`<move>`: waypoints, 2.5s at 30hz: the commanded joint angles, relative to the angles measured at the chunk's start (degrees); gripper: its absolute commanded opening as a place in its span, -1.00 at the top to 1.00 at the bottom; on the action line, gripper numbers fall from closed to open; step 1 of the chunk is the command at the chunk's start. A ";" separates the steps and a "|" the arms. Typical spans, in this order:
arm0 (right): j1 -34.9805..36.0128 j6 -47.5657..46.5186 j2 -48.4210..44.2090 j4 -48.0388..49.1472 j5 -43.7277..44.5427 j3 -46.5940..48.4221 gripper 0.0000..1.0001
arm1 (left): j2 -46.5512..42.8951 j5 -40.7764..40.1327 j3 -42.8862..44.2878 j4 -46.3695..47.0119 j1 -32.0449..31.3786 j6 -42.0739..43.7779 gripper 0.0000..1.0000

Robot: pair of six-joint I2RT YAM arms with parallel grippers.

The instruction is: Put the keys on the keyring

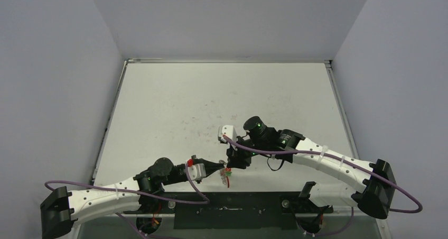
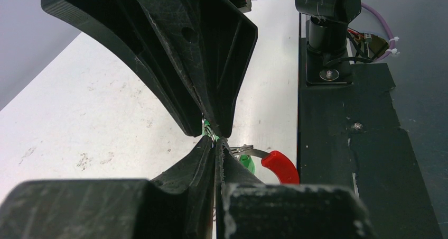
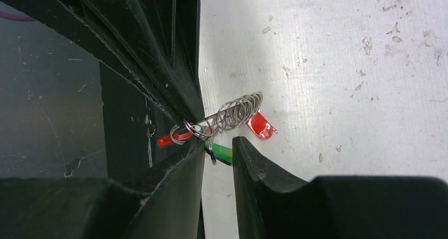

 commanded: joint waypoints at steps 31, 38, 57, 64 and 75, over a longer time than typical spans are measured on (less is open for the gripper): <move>-1.10 -6.53 -4.18 11.00 -8.64 -3.72 0.07 | -1.00 0.49 0.99 3.93 -0.25 -0.26 1.00; -1.27 -6.87 -1.28 13.38 -11.28 -4.36 0.26 | -1.32 0.55 0.96 3.84 -0.25 -0.27 1.00; -0.93 -4.85 -1.35 1.21 -1.66 1.10 1.00 | -3.97 -2.17 3.78 -5.55 -0.25 1.56 0.72; 0.32 -2.79 1.38 -8.63 2.74 8.50 1.00 | -4.64 -3.81 9.81 -19.49 -0.25 4.18 0.36; 3.27 -1.53 6.89 -13.14 1.21 14.26 1.00 | 3.31 -2.23 16.23 -25.31 -0.25 7.31 0.30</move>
